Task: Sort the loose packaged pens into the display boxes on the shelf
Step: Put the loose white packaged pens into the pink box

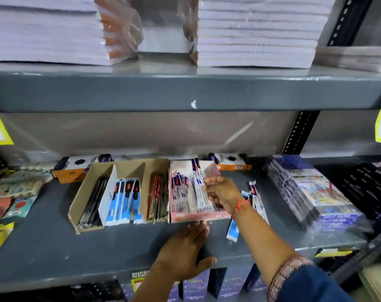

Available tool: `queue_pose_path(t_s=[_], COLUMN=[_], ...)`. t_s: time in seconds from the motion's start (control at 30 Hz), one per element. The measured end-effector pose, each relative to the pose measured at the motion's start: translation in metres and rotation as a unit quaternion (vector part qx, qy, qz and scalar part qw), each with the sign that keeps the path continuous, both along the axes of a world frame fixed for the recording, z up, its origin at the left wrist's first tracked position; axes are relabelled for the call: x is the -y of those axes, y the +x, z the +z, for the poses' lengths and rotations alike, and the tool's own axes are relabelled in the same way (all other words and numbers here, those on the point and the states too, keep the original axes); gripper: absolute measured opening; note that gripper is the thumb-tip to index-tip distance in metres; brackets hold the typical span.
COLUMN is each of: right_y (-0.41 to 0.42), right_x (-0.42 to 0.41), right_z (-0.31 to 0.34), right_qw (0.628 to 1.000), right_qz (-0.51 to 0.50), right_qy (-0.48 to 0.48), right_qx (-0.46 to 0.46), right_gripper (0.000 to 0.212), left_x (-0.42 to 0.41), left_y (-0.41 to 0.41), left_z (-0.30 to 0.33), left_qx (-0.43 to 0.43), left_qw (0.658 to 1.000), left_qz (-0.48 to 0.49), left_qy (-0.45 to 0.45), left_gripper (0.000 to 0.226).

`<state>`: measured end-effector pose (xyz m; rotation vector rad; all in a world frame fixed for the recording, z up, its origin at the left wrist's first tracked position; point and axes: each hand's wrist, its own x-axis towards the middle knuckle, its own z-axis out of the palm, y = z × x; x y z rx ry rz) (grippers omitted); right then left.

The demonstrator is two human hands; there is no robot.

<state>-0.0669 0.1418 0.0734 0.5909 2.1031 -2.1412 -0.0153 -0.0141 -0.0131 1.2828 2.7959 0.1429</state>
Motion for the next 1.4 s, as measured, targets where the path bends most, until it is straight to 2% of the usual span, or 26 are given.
queue_pose_path(t_s=[0.1,0.27,0.43,0.53,0.6,0.67,0.8,0.9,1.07,1.2,1.33,1.4], right_y=[-0.012,-0.031,-0.041,-0.042,-0.042,-0.039,-0.027,-0.011,0.023,0.042,0.047,0.047], right_x=[0.015,0.036,0.047,0.049,0.048,0.046,0.033,0.005,-0.067,-0.096,-0.103,-0.105], right_z=[-0.002,-0.018,-0.030,-0.035,-0.035,-0.035,-0.024,-0.012,-0.024,-0.044,-0.054,-0.051], right_qw=[0.998,0.988,0.963,0.952,0.949,0.948,0.941,0.942,0.903,0.877,0.896,0.905], right_qz=[0.017,0.052,0.096,0.097,0.095,0.093,0.061,-0.047,-0.228,-0.183,-0.172,-0.169], right_qy=[0.051,0.140,0.248,0.286,0.292,0.299,0.334,0.331,0.362,0.417,0.370,0.349], right_qx=[0.014,0.046,0.044,0.057,0.064,0.063,0.011,-0.009,0.036,0.156,0.173,0.174], right_gripper=[0.031,0.029,0.030,0.025,0.026,0.029,0.021,0.028,0.028,0.035,0.027,0.023], left_x=[0.000,-0.002,-0.003,-0.003,-0.003,-0.004,-0.004,-0.003,-0.003,-0.004,-0.004,-0.004], left_y=[-0.002,-0.006,-0.010,-0.008,-0.007,-0.008,-0.007,-0.008,-0.004,-0.002,0.002,0.002], left_z=[-0.001,0.000,-0.007,-0.001,-0.002,-0.006,0.000,-0.002,0.000,0.000,0.003,0.010], left_qx=[-0.011,-0.002,-0.022,0.005,-0.017,0.007,0.013,0.011,0.034,0.022,-0.001,-0.003], left_qw=[1.000,1.000,0.998,0.999,0.998,1.000,0.999,0.999,0.999,0.999,0.998,0.999], left_qz=[0.003,-0.002,0.004,0.010,-0.005,0.007,0.017,0.015,0.036,0.035,0.045,0.042], left_qy=[-0.019,0.012,0.058,0.038,0.056,0.004,0.040,0.034,0.008,-0.016,-0.035,-0.010], left_gripper=[0.091,0.099,0.080,0.078,0.075,0.073,0.078,0.079,0.077,0.074,0.074,0.076])
